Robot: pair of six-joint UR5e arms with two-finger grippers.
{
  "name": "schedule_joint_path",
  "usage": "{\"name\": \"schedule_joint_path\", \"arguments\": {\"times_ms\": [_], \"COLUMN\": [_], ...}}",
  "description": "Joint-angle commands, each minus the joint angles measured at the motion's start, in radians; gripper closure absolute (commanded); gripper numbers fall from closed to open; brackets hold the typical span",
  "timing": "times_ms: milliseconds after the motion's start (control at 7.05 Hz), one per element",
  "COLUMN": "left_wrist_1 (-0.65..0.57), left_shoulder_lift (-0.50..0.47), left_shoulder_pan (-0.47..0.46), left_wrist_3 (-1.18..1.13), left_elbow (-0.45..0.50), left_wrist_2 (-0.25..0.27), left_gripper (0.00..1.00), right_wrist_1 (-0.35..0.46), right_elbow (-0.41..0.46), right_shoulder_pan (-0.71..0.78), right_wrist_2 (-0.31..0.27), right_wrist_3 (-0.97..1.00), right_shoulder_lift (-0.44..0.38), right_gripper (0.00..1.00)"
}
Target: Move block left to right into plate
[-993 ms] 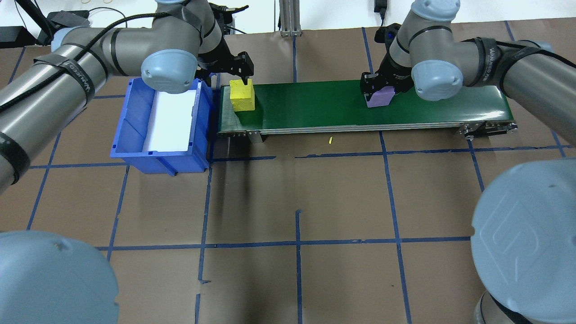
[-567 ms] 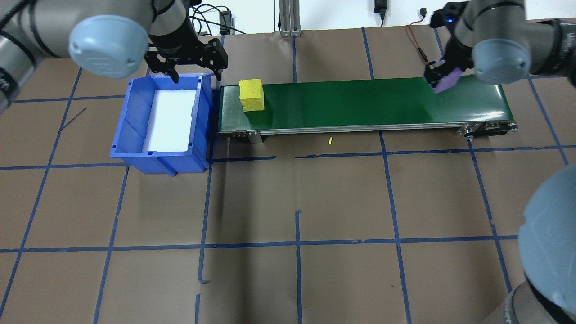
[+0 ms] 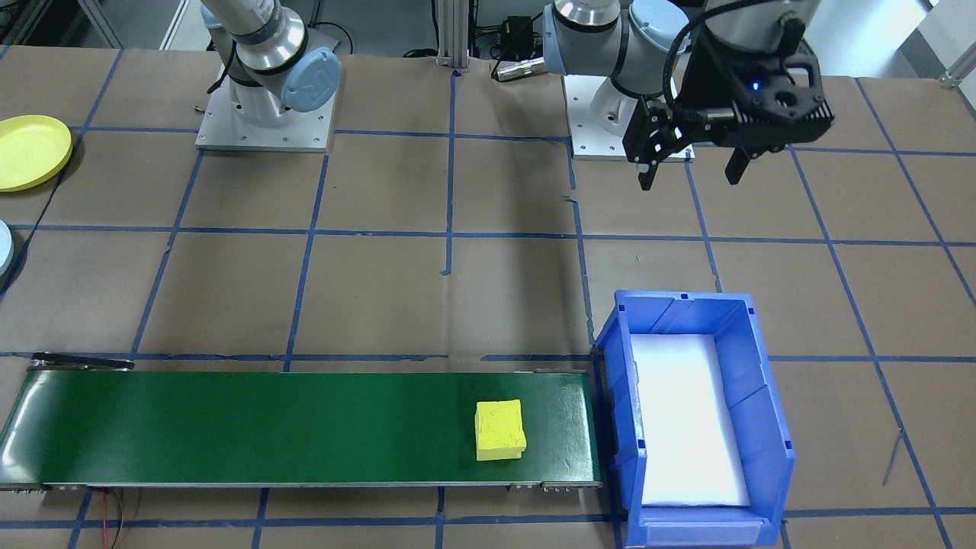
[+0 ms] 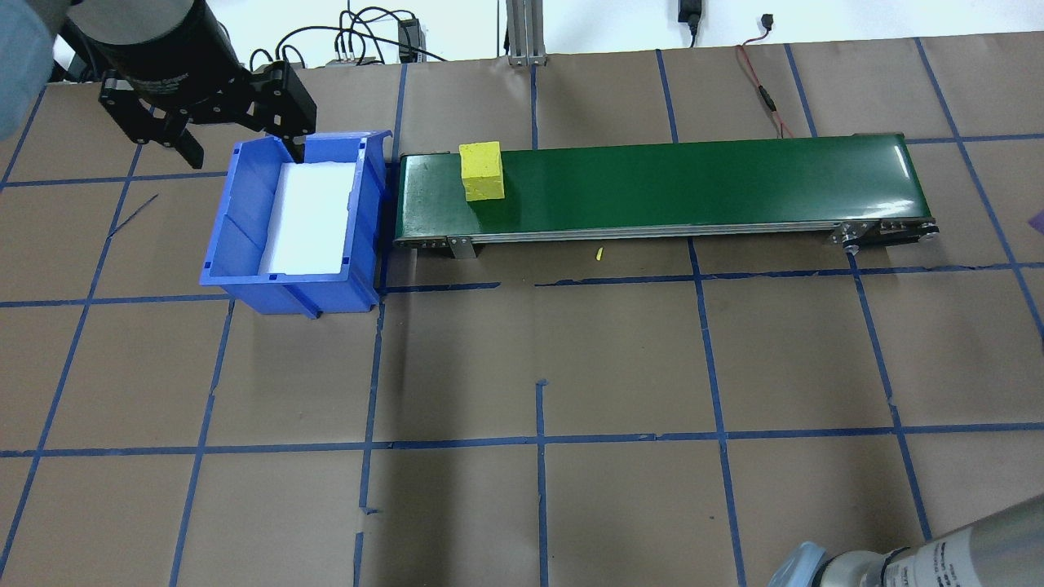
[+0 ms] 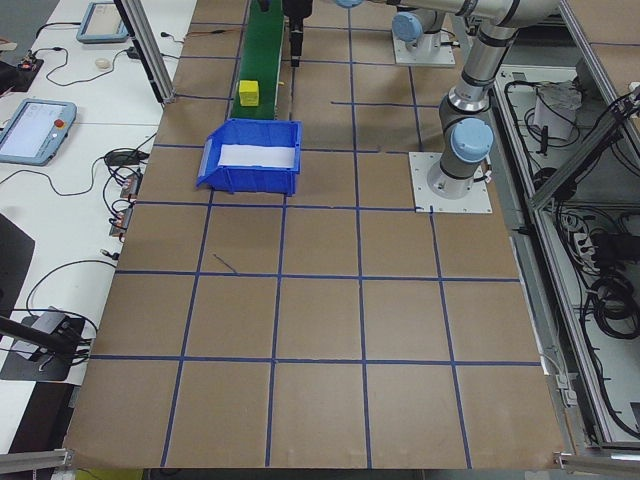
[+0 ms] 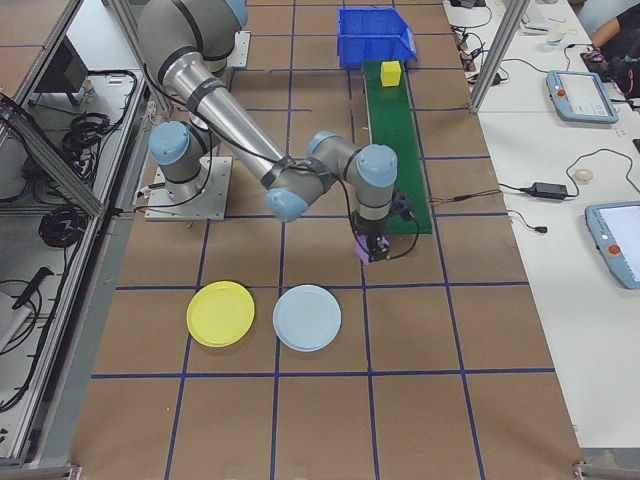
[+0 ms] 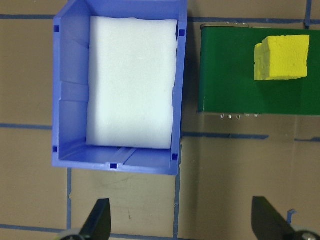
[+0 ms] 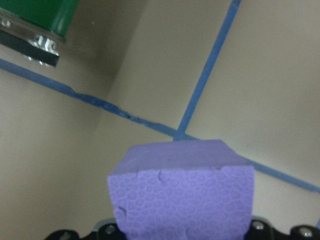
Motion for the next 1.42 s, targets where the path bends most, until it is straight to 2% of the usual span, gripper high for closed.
{"name": "schedule_joint_path", "arguments": {"times_ms": [0, 142, 426, 567, 709, 851, 993, 1135, 1277], "left_wrist_1": [-0.07, -0.059, -0.038, -0.039, -0.038, -0.038, -0.038, -0.024, -0.024], "left_shoulder_lift": [0.033, 0.035, 0.039, 0.047, 0.056, 0.059, 0.059, 0.059, 0.059], "left_shoulder_pan": [0.013, 0.016, 0.045, 0.076, 0.088, 0.091, 0.09, 0.096, 0.093], "left_wrist_3": [0.017, 0.092, 0.143, 0.143, 0.137, 0.139, 0.13, 0.13, 0.13], "left_elbow": [-0.046, -0.046, -0.04, -0.04, -0.043, -0.046, -0.049, -0.051, -0.054], "left_wrist_2": [-0.013, -0.021, -0.024, -0.024, -0.026, -0.026, -0.035, -0.044, -0.046], "left_gripper": [0.0, 0.0, 0.0, 0.0, 0.0, 0.0, 0.0, 0.0, 0.0], "right_wrist_1": [-0.006, -0.006, 0.002, 0.008, 0.037, 0.057, 0.093, 0.094, 0.094], "right_elbow": [0.085, 0.088, 0.09, 0.079, 0.074, 0.058, 0.041, 0.015, -0.005], "right_shoulder_pan": [-0.206, -0.253, -0.285, -0.269, -0.171, 0.006, 0.141, 0.269, 0.338], "right_wrist_2": [0.037, 0.053, 0.031, 0.047, 0.048, 0.047, 0.054, 0.126, 0.151], "right_wrist_3": [-0.126, -0.166, -0.155, 0.005, 0.151, 0.272, 0.48, 0.611, 0.719], "right_shoulder_lift": [0.016, 0.03, 0.039, 0.022, 0.008, -0.019, -0.034, -0.03, -0.024], "right_gripper": [0.36, 0.03, 0.0, 0.0, 0.0, 0.0, 0.0, 0.0, 0.0]}}
